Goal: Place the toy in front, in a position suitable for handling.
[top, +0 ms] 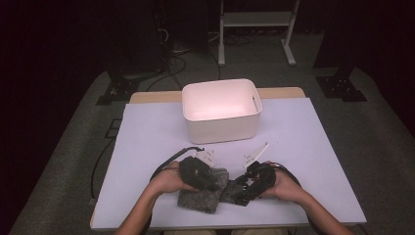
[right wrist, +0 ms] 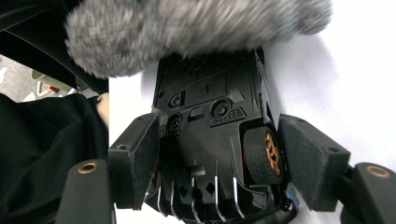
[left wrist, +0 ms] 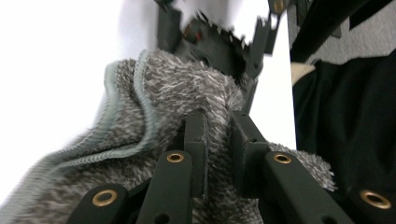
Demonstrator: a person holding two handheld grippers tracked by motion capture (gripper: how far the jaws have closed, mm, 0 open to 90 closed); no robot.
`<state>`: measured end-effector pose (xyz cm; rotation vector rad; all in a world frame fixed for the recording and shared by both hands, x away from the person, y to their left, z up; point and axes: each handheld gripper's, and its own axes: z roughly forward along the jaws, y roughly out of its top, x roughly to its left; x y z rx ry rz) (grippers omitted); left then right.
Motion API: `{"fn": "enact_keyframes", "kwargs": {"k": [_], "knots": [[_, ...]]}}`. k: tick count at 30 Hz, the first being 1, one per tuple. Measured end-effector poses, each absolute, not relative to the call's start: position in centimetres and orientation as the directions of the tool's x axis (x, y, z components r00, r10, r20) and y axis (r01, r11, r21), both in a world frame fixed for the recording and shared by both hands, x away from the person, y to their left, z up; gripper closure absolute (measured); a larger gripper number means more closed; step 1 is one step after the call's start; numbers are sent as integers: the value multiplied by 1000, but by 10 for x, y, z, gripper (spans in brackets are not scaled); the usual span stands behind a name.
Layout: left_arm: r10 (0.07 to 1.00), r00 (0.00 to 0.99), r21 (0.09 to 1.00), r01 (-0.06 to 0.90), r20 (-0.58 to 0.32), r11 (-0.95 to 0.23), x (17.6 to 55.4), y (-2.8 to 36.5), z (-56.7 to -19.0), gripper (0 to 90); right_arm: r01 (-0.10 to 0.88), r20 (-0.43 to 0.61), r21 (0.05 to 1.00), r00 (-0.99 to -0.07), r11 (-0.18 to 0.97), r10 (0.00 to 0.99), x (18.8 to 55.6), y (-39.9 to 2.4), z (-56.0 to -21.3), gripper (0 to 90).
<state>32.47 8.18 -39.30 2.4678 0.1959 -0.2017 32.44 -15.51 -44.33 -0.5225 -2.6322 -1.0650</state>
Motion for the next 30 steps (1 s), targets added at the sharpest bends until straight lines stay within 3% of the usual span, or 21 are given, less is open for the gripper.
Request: {"fn": "enact_keyframes", "kwargs": {"k": [7, 8, 13, 20, 25, 30], "knots": [[121, 972, 606, 222, -204, -764, 339, 76, -381, 769, 362, 300, 644, -930, 674, 212, 318, -154, -441, 311], [117, 969, 593, 227, -218, -773, 342, 71, -382, 768, 310, 243, 663, -950, 681, 196, 312, -153, -438, 316], [117, 960, 565, 246, -255, -788, 345, 64, -387, 722, 230, 151, 680, -973, 696, 174, 303, -150, -435, 322], [92, 943, 538, 260, -318, -802, 340, 65, -391, 770, 156, 63, 705, -985, 692, 158, 294, -151, -434, 324], [75, 950, 549, 238, -303, -801, 338, 66, -387, 773, 130, 31, 712, -988, 690, 154, 290, -151, -434, 325], [126, 958, 565, 256, -258, -784, 347, 70, -375, 750, 86, -21, 714, -989, 695, 144, 283, -149, -432, 327]]}}
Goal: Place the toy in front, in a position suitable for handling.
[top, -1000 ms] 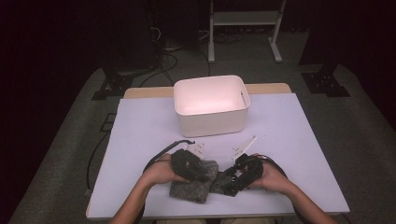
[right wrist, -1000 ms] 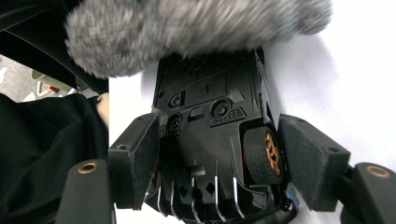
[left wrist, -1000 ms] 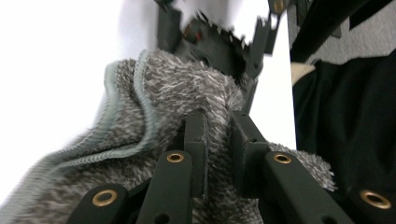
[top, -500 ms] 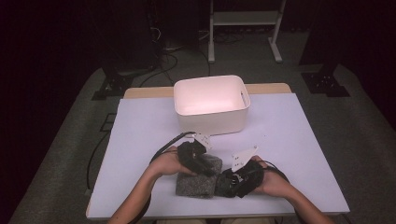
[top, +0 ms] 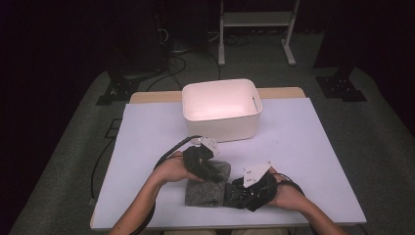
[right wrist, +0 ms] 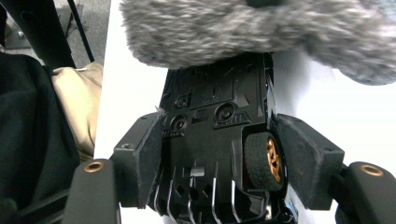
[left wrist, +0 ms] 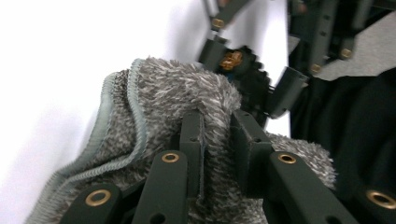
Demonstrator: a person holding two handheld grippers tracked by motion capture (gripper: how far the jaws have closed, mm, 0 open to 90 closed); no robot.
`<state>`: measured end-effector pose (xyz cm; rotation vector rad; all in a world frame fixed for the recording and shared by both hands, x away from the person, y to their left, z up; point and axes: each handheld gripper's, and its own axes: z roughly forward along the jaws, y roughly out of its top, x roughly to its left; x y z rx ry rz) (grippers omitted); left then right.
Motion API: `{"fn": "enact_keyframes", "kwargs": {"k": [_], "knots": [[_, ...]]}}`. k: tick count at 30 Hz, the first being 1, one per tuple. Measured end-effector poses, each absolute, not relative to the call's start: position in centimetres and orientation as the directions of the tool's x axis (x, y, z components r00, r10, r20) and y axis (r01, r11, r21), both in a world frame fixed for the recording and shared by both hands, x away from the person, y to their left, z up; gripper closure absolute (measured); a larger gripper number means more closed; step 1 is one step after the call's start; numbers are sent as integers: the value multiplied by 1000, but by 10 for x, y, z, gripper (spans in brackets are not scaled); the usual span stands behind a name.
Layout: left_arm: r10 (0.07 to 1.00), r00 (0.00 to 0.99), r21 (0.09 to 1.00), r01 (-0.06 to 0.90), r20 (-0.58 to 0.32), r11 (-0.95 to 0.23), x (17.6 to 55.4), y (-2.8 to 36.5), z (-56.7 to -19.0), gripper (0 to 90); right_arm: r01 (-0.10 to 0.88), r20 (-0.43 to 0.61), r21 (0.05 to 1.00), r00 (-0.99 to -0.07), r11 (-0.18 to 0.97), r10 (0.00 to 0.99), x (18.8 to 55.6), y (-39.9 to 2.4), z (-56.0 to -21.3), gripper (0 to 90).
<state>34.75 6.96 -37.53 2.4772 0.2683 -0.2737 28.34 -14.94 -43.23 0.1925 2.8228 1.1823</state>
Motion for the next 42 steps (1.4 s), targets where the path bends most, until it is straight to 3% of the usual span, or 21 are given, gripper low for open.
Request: {"fn": "enact_keyframes", "kwargs": {"k": [3, 8, 19, 20, 21, 22, 27, 35, 41, 42], "knots": [[122, 946, 524, 270, -300, -808, 349, 64, -383, 750, 65, -41, 711, -990, 700, 134, 282, -149, -432, 327], [119, 938, 535, 286, -325, -795, 349, 66, -388, 770, 69, -35, 715, -990, 696, 133, 281, -149, -432, 328], [35, 946, 580, 227, -323, -783, 323, 77, -379, 777, 165, 93, 685, -986, 709, 140, 285, -143, -434, 311], [21, 945, 584, 220, -328, -782, 320, 79, -379, 777, 169, 113, 669, -986, 724, 125, 282, -139, -436, 378], [13, 944, 587, 215, -329, -780, 318, 79, -379, 777, 169, 113, 669, -986, 724, 125, 282, -139, -436, 378], [10, 944, 590, 213, -329, -779, 316, 80, -379, 777, 158, 118, 655, -987, 739, 107, 279, -136, -438, 482], [-11, 949, 610, 194, -316, -768, 310, 83, -379, 794, 119, 80, 648, -993, 752, 88, 274, -134, -437, 555], [41, 978, 614, 161, -206, -773, 318, 81, -365, 803, 48, -60, 666, -991, 744, 118, 294, -130, -431, 562], [74, 983, 585, 160, -169, -795, 325, 76, -372, 798, 81, -36, 672, -989, 736, 142, 309, -129, -433, 555], [69, 981, 591, 165, -183, -789, 324, 76, -375, 797, 95, -23, 674, -989, 733, 149, 309, -134, -438, 519]]}}
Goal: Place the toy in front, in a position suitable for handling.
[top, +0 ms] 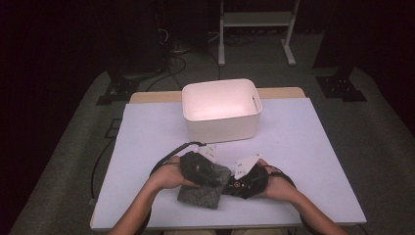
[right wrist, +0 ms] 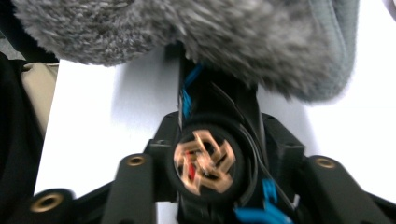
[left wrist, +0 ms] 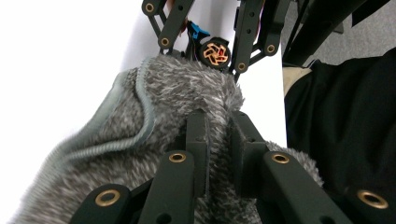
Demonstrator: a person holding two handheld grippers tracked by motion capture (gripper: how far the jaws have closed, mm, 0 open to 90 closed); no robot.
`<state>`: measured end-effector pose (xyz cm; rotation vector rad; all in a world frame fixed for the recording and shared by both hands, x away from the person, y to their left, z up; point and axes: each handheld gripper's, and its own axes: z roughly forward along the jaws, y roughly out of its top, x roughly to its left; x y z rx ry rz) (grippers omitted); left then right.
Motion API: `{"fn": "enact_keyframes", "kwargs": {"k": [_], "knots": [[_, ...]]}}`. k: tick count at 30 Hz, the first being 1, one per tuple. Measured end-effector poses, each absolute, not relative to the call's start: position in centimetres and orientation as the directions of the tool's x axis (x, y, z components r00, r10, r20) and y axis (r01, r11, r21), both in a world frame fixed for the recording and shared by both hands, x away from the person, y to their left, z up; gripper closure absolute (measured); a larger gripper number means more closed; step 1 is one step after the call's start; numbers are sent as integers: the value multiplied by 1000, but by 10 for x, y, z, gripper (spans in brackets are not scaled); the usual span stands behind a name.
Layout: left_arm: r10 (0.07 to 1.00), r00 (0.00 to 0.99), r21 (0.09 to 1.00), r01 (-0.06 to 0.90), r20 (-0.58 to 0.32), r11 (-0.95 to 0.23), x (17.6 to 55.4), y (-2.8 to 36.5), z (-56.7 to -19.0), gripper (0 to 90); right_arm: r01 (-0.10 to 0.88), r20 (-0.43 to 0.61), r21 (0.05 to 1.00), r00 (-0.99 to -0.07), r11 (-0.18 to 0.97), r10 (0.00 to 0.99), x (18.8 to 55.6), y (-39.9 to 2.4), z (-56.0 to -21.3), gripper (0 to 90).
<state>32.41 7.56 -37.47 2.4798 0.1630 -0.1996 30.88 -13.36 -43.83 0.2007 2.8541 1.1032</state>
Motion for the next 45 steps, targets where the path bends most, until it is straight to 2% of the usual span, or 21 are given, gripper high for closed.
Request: {"fn": "enact_keyframes", "kwargs": {"k": [4, 6, 10, 11, 13, 19, 23, 28, 35, 38, 45], "knots": [[75, 980, 595, 172, -185, -785, 324, 77, -375, 796, 124, 0, 694, -985, 709, 172, 306, -148, -440, 462], [74, 981, 592, 169, -182, -788, 324, 76, -375, 794, 136, 0, 705, -982, 696, 191, 305, -156, -440, 461], [105, 976, 577, 200, -193, -792, 324, 73, -373, 754, 175, 20, 730, -972, 660, 235, 302, -171, -442, 495], [115, 976, 576, 203, -185, -792, 323, 70, -371, 749, 177, 23, 740, -971, 649, 238, 300, -172, -443, 554], [114, 976, 576, 201, -184, -793, 323, 69, -371, 750, 167, 14, 741, -972, 650, 234, 299, -171, -443, 554], [55, 988, 585, 129, -143, -801, 321, 51, -367, 805, 146, -10, 735, -974, 662, 225, 298, -168, -443, 561], [8, 992, 583, 79, -124, -808, 320, 30, -366, 808, 132, -26, 734, -975, 666, 222, 296, -164, -443, 564], [-9, 992, 564, 66, -130, -823, 320, 14, -371, 807, 126, -34, 738, -974, 662, 223, 295, -160, -443, 564], [10, 991, 572, 85, -134, -816, 324, 35, -368, 807, 134, -25, 740, -974, 659, 225, 296, -161, -444, 565], [40, 988, 586, 121, -149, -802, 327, 49, -370, 807, 135, -23, 740, -974, 659, 226, 296, -161, -443, 565], [23, 987, 601, 115, -158, -791, 326, 42, -373, 805, 149, -7, 742, -973, 653, 230, 298, -160, -444, 556]]}}
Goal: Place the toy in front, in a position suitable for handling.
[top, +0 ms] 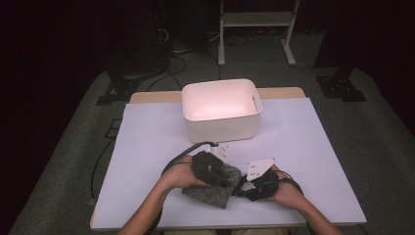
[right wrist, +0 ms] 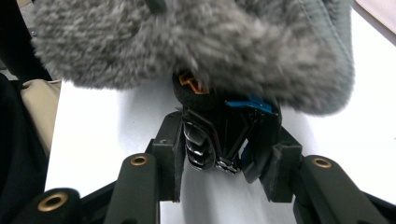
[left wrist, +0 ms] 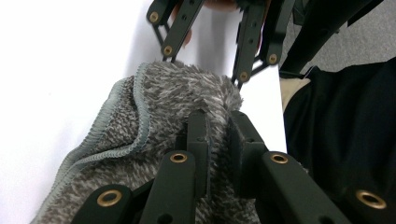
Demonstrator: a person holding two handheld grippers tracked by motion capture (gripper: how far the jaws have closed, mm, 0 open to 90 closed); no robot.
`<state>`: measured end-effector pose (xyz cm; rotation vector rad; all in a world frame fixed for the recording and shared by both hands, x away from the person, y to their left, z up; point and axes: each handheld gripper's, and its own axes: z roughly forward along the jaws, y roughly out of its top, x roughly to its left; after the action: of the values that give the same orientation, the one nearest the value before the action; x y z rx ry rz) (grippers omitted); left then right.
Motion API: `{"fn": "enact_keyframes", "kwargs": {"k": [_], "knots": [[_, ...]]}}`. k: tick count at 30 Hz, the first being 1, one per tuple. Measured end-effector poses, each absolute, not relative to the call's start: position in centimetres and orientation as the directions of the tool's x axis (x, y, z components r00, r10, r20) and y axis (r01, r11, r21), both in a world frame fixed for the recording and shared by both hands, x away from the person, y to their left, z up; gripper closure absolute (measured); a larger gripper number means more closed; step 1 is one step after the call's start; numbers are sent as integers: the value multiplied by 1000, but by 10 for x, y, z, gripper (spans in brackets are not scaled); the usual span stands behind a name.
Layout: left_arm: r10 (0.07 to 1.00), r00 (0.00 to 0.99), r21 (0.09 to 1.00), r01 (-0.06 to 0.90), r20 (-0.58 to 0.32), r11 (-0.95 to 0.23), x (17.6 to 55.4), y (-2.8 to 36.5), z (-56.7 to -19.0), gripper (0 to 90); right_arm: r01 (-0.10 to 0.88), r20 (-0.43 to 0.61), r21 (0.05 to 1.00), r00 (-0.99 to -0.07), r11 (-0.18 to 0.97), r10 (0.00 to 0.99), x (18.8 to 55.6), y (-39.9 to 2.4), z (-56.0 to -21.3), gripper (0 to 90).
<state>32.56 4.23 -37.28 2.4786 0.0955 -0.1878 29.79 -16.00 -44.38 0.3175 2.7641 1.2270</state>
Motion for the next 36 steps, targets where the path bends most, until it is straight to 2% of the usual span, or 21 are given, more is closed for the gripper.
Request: {"fn": "enact_keyframes", "kwargs": {"k": [8, 20, 31, 36], "knots": [[7, 986, 594, 106, -166, -797, 326, 39, -373, 805, 150, -1, 736, -975, 660, 223, 299, -157, -444, 563], [70, 984, 588, 155, -165, -794, 327, 80, -372, 798, 152, 7, 734, -976, 661, 216, 301, -157, -443, 564], [-4, 989, 571, 80, -145, -817, 326, 42, -371, 798, 163, 19, 734, -975, 660, 219, 302, -156, -443, 562], [-13, 990, 567, 72, -144, -821, 325, 39, -371, 797, 154, 7, 730, -976, 666, 218, 301, -156, -443, 563]]}}
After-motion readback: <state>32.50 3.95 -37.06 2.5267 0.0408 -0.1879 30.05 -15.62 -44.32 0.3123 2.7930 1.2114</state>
